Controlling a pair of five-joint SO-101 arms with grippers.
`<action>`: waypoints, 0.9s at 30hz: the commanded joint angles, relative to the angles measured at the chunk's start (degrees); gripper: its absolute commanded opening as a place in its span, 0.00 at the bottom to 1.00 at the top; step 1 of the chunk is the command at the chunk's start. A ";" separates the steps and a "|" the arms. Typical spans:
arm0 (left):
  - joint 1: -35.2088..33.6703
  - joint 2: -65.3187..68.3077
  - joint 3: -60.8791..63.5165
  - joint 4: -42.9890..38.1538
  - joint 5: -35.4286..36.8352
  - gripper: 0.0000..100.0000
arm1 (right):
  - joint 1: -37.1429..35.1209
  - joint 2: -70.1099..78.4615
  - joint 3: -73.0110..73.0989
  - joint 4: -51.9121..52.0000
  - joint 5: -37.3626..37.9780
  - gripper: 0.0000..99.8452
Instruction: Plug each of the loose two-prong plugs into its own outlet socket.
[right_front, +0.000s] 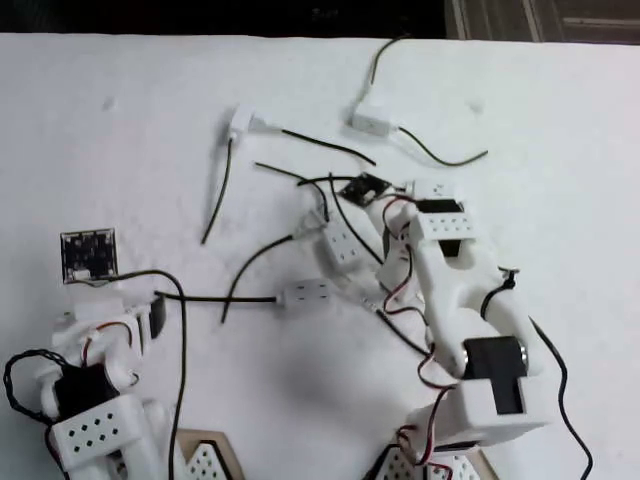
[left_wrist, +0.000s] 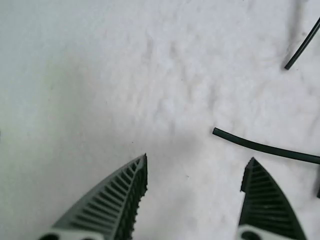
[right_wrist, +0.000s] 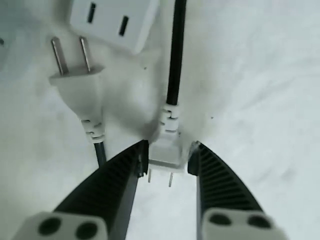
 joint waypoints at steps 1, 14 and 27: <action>-0.48 -0.66 -0.26 -1.05 -0.18 0.30 | 1.89 2.07 -3.60 -0.48 -0.18 0.12; -0.48 -0.66 -0.26 -1.05 -0.18 0.30 | 1.89 -6.29 -4.31 5.58 -0.35 0.13; -0.48 -0.66 -0.26 -1.05 -0.18 0.30 | 4.97 0.48 -4.40 -1.89 0.09 0.13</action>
